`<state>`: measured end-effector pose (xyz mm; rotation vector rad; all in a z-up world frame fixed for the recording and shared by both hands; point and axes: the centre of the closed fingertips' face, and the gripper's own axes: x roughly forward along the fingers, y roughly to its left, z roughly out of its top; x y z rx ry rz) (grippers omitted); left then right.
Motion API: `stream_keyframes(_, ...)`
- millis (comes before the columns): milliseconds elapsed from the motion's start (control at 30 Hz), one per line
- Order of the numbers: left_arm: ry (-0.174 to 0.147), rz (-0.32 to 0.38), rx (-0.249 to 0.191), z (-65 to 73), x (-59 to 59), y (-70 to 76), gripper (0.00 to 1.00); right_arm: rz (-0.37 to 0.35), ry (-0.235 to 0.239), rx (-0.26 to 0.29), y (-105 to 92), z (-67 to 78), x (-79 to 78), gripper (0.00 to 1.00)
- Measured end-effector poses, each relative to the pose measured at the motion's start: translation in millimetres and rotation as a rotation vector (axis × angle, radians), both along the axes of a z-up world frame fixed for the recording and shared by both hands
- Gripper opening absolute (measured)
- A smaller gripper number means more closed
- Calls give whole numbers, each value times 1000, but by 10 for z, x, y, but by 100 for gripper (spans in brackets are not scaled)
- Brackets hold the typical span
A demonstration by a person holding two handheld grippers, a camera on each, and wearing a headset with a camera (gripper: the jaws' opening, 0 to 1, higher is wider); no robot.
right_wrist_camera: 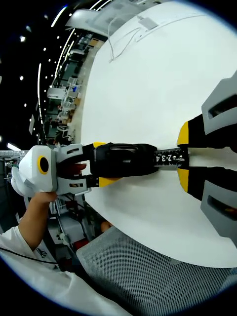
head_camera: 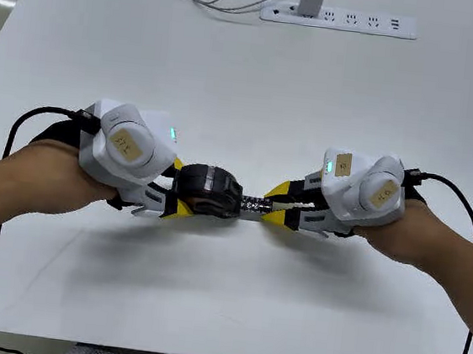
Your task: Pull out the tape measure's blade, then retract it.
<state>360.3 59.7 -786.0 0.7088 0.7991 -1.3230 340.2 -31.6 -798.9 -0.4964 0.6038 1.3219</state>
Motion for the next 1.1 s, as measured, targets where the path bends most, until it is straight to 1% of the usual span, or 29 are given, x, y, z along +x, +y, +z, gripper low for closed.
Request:
stream_keyframes(700, 1, 2, 3, 2, -8, 2, 25, -16, 8, -34, -257, 8, -13, 9)
stream_keyframes(1100, 2, 1, 9, 2, -8, 2, 25, -21, 5, -72, -411, 24, -40, 9)
